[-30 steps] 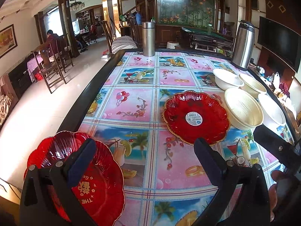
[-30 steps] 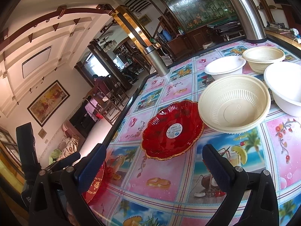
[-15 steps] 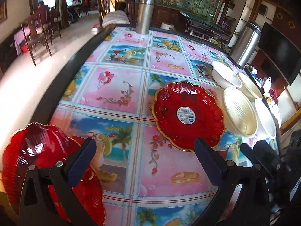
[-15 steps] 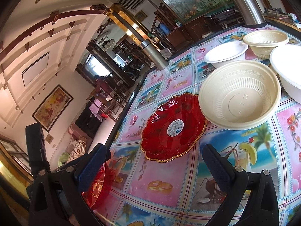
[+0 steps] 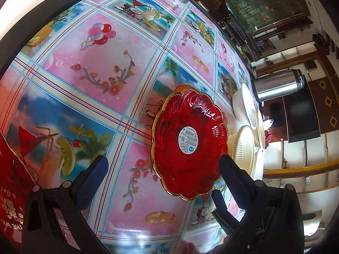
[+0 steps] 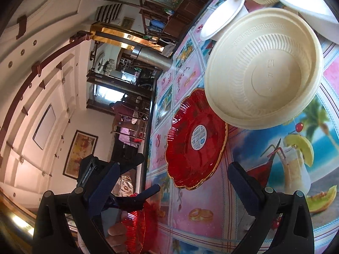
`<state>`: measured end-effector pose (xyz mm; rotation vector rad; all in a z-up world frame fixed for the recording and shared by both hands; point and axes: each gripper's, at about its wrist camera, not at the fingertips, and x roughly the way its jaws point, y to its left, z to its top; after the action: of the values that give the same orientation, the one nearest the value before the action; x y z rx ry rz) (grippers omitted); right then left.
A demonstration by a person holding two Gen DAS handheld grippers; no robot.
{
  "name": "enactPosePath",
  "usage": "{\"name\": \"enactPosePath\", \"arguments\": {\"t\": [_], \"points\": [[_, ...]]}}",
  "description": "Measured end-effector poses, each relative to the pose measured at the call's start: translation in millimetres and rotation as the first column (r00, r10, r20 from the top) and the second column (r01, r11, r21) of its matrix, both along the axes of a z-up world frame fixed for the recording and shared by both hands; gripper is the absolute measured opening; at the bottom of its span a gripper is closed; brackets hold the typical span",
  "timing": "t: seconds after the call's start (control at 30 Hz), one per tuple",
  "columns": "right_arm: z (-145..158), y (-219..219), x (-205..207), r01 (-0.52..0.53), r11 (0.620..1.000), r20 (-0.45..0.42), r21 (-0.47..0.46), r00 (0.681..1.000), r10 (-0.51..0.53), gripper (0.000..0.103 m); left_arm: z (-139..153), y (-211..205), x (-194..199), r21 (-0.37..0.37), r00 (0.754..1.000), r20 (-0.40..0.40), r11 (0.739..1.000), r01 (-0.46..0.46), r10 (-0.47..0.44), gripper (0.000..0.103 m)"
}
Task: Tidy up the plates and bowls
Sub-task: 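Move the left gripper toward the red scalloped plate with the sticker, then close the left gripper on the rim of the red plate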
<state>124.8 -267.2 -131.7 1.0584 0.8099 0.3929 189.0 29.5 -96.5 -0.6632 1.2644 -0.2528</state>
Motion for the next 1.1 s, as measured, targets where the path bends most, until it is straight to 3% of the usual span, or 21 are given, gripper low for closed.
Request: {"name": "enactPosePath", "arguments": {"t": [0.1,0.27,0.4,0.57,0.63,0.87,1.1], "points": [[-9.6,-2.2,7.1,0.018,0.999,-0.027,0.035,1.000,-0.017,0.099,1.1,-5.2,4.0,-0.011,1.000,-0.004,1.000,0.016,-0.017,0.103],[-21.2,-5.5,11.9,0.028,0.998,-0.052,0.058,0.998,-0.025,0.093,17.6,-18.8,8.3,0.026,0.994,0.067,0.996,0.089,-0.090,0.103],[-23.1,-4.6,14.1,0.032,0.998,-0.044,0.057,0.999,-0.030,0.092,6.6,-18.1,17.2,0.005,0.996,0.050,0.998,0.068,-0.068,0.103],[-25.4,-2.8,16.3,0.022,0.999,-0.049,0.044,0.999,-0.019,0.083,-2.1,-19.5,22.4,-0.002,0.995,0.080,0.998,0.062,-0.062,0.101],[-26.2,-1.3,18.0,0.019,0.999,-0.051,0.035,0.999,-0.017,0.078,-3.0,-24.0,21.0,0.007,0.992,0.099,0.997,0.080,-0.080,0.096],[-30.4,-1.0,19.6,0.017,1.000,-0.070,0.006,0.997,-0.016,0.061,-12.0,-25.7,19.0,0.073,0.992,0.102,0.995,0.072,-0.080,0.051],[-34.1,-1.3,22.1,0.025,1.000,-0.087,-0.012,0.996,-0.026,0.048,-17.2,-21.6,15.0,0.120,0.994,0.088,0.991,0.057,-0.067,0.030]]}}
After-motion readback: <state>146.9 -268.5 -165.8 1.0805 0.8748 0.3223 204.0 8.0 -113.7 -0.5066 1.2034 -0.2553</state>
